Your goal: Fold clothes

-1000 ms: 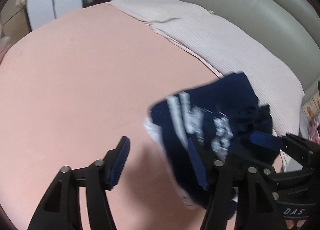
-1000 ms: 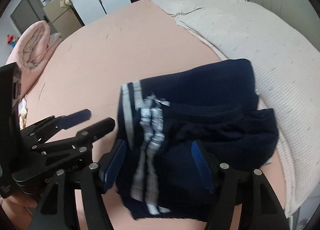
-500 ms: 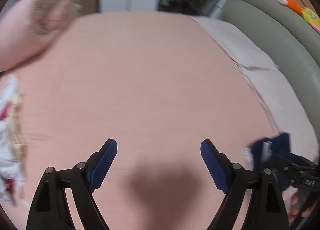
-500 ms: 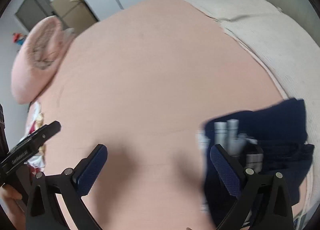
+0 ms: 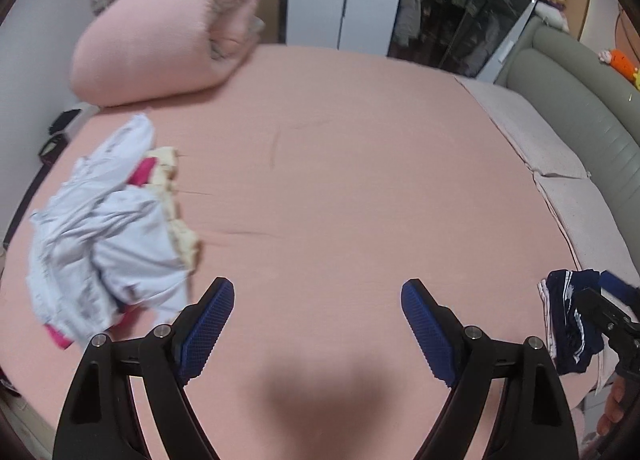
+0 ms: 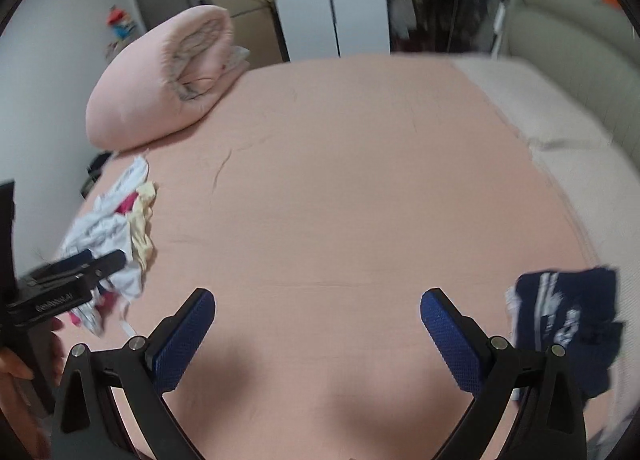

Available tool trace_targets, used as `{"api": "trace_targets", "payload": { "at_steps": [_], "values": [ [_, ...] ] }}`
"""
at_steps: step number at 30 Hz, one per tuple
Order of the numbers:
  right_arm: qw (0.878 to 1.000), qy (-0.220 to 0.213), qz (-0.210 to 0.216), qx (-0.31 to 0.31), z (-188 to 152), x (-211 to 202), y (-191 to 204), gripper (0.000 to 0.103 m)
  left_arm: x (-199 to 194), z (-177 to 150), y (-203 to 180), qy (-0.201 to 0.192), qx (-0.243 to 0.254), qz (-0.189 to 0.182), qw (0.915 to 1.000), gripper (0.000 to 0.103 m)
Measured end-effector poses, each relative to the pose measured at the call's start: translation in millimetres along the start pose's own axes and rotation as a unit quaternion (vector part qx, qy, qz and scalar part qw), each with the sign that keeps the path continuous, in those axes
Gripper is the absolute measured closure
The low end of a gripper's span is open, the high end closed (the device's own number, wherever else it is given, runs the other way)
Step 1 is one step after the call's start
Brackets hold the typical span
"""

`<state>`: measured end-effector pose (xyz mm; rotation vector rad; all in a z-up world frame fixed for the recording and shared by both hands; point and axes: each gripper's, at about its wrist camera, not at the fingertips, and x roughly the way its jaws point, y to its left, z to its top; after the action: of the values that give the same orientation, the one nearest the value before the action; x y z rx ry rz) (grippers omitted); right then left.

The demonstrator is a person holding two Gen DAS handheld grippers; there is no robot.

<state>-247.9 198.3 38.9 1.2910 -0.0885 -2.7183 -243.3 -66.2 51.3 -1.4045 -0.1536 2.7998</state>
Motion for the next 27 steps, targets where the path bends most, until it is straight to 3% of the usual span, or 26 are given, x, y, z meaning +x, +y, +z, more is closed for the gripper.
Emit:
{"api": "trace_targets", "payload": {
  "at_steps": [8,13,18,27],
  "values": [
    [0.999,-0.043,-0.026,-0.017,-33,-81,30,0.000,-57,-38,7,-0.048,0.011,0.018,0.9986,0.017],
    [0.996,-0.063,-0.054,-0.023,-46,-102,38,0.000,-84,-67,-2,-0.073,0.004,0.031,0.9968,0.017],
    [0.996,-0.065,-0.054,-0.007,-77,-120,35,0.000,-104,-99,-11,-0.084,-0.005,0.067,0.9942,0.017],
    [0.997,-0.051,-0.059,-0.008,-146,-142,33,0.000,-126,-148,-21,-0.087,-0.022,0.053,0.9946,0.017]
  ]
}}
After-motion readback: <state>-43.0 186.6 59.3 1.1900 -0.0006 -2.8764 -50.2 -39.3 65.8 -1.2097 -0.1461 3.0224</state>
